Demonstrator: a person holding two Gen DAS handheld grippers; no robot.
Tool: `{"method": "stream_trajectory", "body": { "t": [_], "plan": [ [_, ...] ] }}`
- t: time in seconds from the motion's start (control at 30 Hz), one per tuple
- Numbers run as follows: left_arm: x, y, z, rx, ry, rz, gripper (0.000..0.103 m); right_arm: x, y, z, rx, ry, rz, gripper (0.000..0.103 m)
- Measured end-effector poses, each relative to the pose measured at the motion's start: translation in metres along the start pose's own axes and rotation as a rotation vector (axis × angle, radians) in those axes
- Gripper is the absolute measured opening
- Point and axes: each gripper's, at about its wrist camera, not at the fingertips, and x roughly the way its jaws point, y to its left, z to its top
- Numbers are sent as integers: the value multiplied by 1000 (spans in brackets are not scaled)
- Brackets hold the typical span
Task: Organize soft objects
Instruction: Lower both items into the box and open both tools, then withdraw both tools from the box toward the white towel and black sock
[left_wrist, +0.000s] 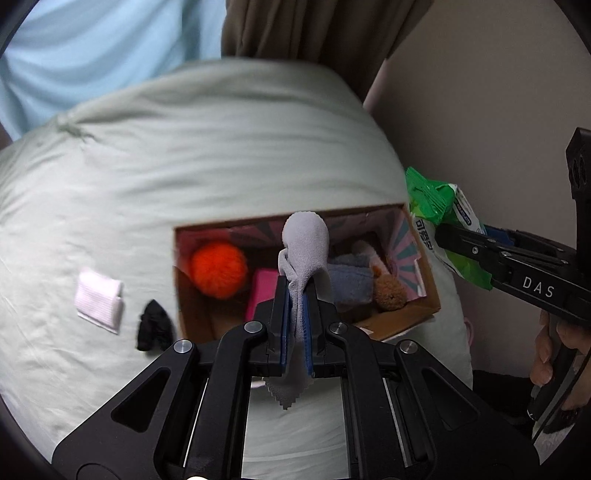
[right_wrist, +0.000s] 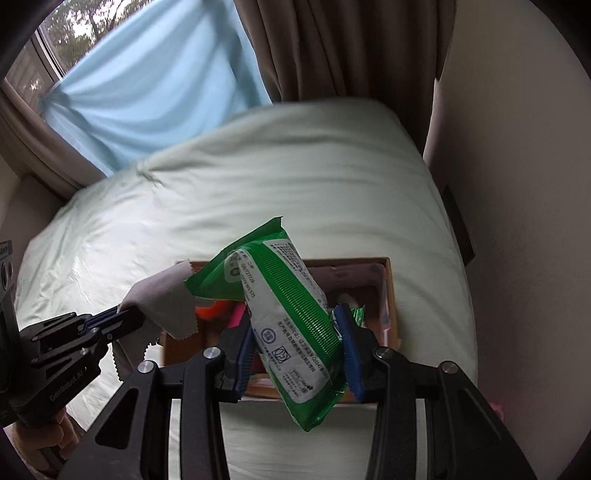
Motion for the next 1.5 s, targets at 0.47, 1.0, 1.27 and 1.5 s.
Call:
{"method": "stream_trajectory", "body": {
  "t": [0.47, 1.0, 1.27, 1.5],
  "plan": [
    [96, -10, 21, 30, 175, 83, 74, 87, -53, 5, 42, 157, -8, 63],
    [81, 0, -2, 1, 180, 77, 103, 74, -50, -3, 71, 114, 18, 102],
    [31, 1, 0, 9, 103, 97, 103, 34, -34, -1, 94, 55, 45, 102],
    [-25, 8, -8, 3, 28, 123, 103, -18, 1, 1, 33, -19, 14, 102]
  ]
}}
